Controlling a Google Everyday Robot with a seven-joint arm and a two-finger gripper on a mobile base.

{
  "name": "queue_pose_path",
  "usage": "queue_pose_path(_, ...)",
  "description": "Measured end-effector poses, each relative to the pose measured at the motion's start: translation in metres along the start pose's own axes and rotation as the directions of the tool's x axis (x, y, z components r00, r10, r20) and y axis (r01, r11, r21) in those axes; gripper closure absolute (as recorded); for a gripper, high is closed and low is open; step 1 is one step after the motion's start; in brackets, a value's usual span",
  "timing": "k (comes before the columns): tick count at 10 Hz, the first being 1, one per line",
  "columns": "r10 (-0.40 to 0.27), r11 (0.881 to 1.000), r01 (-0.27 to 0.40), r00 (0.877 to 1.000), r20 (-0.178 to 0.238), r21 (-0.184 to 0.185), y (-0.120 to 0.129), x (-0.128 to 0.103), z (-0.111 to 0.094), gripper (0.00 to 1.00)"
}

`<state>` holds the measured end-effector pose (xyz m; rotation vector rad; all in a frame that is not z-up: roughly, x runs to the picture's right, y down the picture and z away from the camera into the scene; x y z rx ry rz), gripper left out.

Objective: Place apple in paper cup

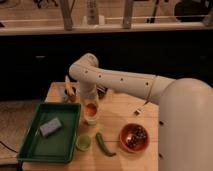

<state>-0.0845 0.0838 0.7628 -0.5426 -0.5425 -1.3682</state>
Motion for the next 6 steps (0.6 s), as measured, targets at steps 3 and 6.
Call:
queue_pose_path(3, 0.002, 1.0, -0.002, 1.0, 0.002, -0.005, -0.0001, -0.0023, -0.0042, 0.2)
queue_pose_path(6, 0.011, 1.0, -0.011, 1.0, 0.0, -0.013, 0.0015, -0.003, -0.0078, 0.2)
